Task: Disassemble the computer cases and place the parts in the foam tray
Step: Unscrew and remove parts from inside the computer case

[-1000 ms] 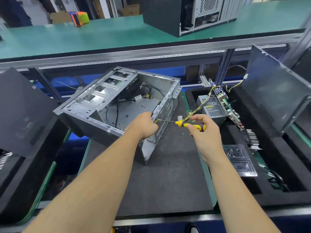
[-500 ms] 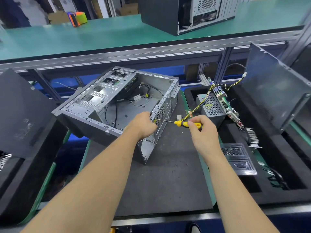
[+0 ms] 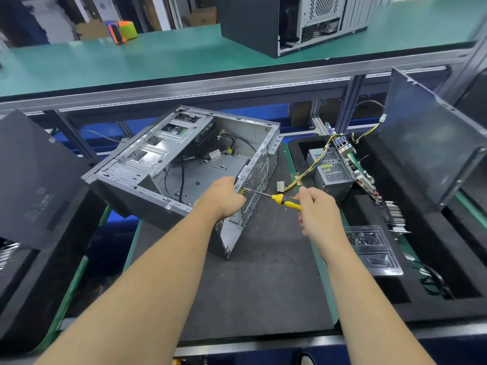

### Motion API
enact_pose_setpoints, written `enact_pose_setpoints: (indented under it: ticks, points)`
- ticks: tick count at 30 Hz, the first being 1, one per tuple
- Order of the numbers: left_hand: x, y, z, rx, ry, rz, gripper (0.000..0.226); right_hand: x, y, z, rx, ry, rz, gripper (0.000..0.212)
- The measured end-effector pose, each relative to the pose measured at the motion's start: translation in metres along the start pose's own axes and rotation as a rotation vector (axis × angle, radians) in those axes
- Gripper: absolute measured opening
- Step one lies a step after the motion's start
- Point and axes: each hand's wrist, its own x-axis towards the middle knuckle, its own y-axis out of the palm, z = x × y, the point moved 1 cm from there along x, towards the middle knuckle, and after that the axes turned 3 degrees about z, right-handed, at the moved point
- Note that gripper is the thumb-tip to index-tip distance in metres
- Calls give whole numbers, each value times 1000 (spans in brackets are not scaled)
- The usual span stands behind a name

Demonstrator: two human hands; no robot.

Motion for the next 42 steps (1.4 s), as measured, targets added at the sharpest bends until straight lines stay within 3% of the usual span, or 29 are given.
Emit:
enact_pose_setpoints:
  ticks: [8, 13, 15, 17, 21, 29, 32, 35, 38, 42]
  points:
    - [-1, -1, -1, 12, 2, 0, 10, -5, 2, 4, 89, -180, -74, 8]
    - [-1, -1, -2, 22, 5, -3, 10, -8, -1, 7, 226, -165, -37, 30]
    - [-1, -2, -2, 23, 2, -2, 10, -8, 0, 8, 232, -135, -12, 24]
    - [-1, -2, -3, 17, -1, 1, 9, -5, 1, 7, 182, -60, -4, 6]
    - [-2, -2, -2, 13, -9, 6, 8, -1, 1, 3, 98, 29, -5, 31]
    - [-1, -1, -2, 19, -9, 4, 10, -5, 0, 9, 137, -104, -42, 15]
    - [-1, -1, -1, 23, -11, 6, 10, -4, -1, 9, 193, -89, -33, 19]
    - [-1, -1, -1, 19, -7, 7, 10, -3, 0, 6, 178, 1, 9, 8]
    - [-1, -1, -1, 20, -7, 2, 10, -2, 0, 4, 107, 46, 16, 29]
    - [0, -1, -1, 21, -5, -1, 11, -3, 0, 6, 91, -43, -38, 19]
